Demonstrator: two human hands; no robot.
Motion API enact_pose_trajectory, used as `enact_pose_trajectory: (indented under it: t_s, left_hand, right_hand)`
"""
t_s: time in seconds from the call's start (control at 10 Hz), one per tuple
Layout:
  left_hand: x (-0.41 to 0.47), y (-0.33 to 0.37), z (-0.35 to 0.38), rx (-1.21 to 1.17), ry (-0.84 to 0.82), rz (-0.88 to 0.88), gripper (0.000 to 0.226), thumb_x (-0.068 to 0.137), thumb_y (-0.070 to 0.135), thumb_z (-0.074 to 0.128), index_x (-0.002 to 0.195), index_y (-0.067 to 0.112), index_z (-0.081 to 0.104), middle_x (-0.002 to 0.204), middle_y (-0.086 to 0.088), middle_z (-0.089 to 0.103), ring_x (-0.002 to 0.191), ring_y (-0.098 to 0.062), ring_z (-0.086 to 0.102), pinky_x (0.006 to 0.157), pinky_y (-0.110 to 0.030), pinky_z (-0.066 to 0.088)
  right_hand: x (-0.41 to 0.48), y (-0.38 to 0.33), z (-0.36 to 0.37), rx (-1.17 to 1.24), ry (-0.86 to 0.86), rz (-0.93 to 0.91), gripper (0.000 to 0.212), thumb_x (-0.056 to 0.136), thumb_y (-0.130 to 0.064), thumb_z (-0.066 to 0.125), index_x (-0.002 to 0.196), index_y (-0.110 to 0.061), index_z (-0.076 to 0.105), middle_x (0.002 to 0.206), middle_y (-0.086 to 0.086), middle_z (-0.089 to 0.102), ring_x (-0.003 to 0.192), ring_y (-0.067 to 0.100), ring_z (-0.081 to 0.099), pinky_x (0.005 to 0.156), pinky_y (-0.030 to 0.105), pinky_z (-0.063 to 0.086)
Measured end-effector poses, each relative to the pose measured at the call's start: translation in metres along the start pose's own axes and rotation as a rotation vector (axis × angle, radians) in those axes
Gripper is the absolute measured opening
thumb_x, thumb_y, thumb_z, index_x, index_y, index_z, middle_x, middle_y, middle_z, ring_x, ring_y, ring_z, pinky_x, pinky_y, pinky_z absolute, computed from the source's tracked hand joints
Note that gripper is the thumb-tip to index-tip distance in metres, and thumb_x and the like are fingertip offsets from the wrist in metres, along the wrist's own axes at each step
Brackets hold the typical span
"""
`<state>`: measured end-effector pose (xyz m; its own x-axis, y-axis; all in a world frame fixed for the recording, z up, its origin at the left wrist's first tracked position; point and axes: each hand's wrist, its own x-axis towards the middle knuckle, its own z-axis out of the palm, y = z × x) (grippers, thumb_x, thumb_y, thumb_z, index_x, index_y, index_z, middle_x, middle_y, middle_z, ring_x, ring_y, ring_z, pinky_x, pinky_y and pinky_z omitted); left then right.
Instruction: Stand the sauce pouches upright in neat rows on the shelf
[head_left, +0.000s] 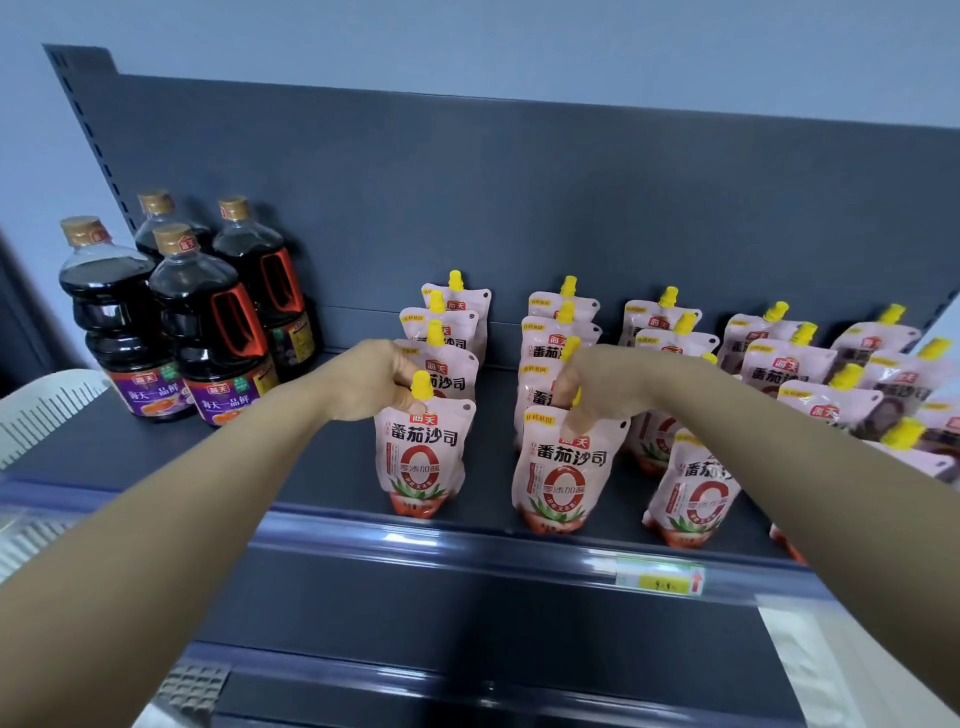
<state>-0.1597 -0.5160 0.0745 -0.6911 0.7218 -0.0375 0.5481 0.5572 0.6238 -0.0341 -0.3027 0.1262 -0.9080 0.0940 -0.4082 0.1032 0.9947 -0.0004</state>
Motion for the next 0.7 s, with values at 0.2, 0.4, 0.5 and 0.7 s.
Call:
enact_pose_trajectory:
  t_s: [0.2, 0.4, 0.5, 0.7]
  left_hand:
    - [0.001, 0.005, 0.002, 0.022, -0.008, -0.029, 0.016, 0.078, 0.007, 0.071, 0.094, 0.01, 0.075, 0.09, 0.002, 0.073, 0.085, -0.01, 0.064, 0.083, -0.018, 0.046]
    - [-0.002, 0.005, 0.002, -0.011, -0.019, -0.032, 0.015, 0.077, 0.006, 0.071, 0.09, 0.014, 0.075, 0.09, 0.0, 0.073, 0.079, -0.001, 0.061, 0.088, -0.023, 0.044]
    - [-0.006, 0.008, 0.0, -0.02, -0.061, -0.047, 0.014, 0.077, 0.005, 0.071, 0.086, 0.015, 0.074, 0.088, 0.0, 0.072, 0.086, -0.013, 0.063, 0.092, -0.028, 0.046]
    - [-0.012, 0.023, -0.016, 0.071, -0.038, -0.076, 0.04, 0.078, 0.022, 0.073, 0.117, 0.019, 0.063, 0.117, 0.004, 0.064, 0.107, -0.015, 0.06, 0.102, -0.035, 0.044]
  right_hand:
    - [0.008, 0.004, 0.01, -0.007, 0.003, -0.017, 0.037, 0.088, -0.021, 0.065, 0.123, -0.01, 0.063, 0.12, 0.009, 0.065, 0.11, 0.025, 0.059, 0.083, 0.027, 0.044]
    - [0.007, 0.003, 0.01, -0.011, 0.013, -0.028, 0.038, 0.09, -0.019, 0.062, 0.127, -0.012, 0.06, 0.125, 0.009, 0.063, 0.115, 0.025, 0.057, 0.092, 0.029, 0.045]
    - [0.005, 0.004, 0.011, 0.01, 0.004, -0.031, 0.038, 0.089, -0.018, 0.063, 0.127, -0.012, 0.059, 0.125, 0.008, 0.063, 0.115, 0.024, 0.057, 0.091, 0.028, 0.045]
    - [-0.008, 0.013, 0.0, 0.063, 0.179, -0.021, 0.036, 0.092, -0.029, 0.059, 0.127, -0.019, 0.06, 0.129, -0.001, 0.059, 0.118, 0.02, 0.054, 0.097, 0.028, 0.041]
